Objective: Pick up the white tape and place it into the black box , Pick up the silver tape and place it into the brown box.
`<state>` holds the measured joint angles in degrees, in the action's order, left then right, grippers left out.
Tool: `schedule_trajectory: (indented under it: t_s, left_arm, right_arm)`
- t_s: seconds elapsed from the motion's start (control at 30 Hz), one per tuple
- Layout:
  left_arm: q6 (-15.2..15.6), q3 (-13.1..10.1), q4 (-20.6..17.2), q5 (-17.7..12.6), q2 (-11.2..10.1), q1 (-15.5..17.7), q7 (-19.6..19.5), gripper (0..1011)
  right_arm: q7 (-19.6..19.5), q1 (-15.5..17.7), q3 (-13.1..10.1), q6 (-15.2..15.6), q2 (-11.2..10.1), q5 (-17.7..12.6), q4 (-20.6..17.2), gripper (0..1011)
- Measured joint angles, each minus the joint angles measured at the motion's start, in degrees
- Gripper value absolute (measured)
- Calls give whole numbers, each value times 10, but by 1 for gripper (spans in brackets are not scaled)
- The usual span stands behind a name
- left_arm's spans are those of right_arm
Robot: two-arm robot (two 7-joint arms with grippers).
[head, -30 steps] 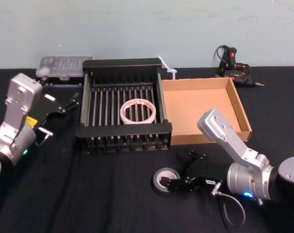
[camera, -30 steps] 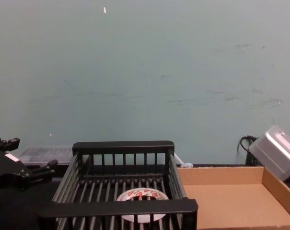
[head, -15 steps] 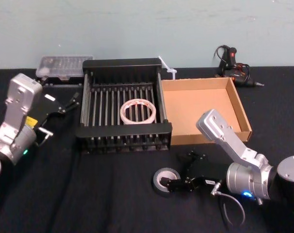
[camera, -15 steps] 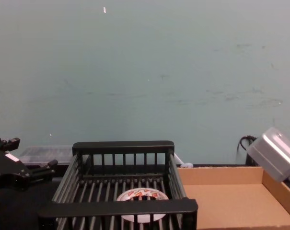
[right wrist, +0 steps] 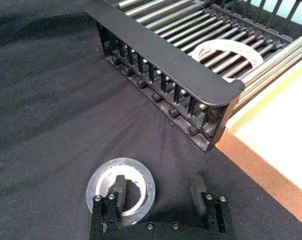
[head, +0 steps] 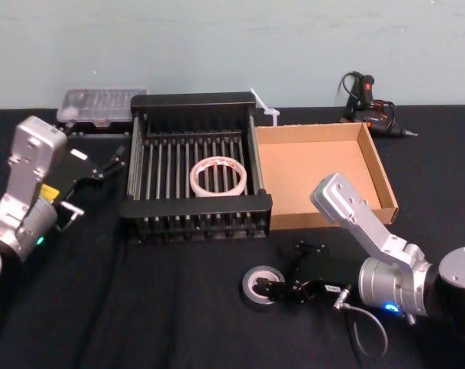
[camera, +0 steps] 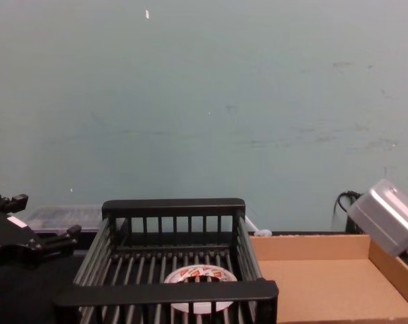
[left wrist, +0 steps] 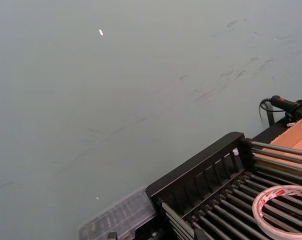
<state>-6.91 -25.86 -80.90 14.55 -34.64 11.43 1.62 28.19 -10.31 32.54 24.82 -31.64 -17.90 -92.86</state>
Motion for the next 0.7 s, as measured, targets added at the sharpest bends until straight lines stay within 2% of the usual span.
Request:
schedule_trajectory:
  t_s: [0.23,0.27,0.33,0.5,0.6,0.7]
  left_arm:
    - [0,0,0,0,0,0,0,1001]
    - [0,0,0,0,0,0,0,1001]
    - [0,0,0,0,0,0,0,1001]
    - [0,0,0,0,0,0,0,1001]
    - [0,0,0,0,0,0,0,1001]
    - [0,0,0,0,0,0,0,1001]
  right_arm:
    - [0,0,0,0,0,0,0,685]
    - [0,0,0,0,0,0,0,625]
    - [0,0,0,0,0,0,-1,591]
    - [-1,0,0,-1,0,0,-1,400]
    - [-1,0,0,-1,0,0,-1,342]
    - [-1,0,0,-1,0,0,-1,203]
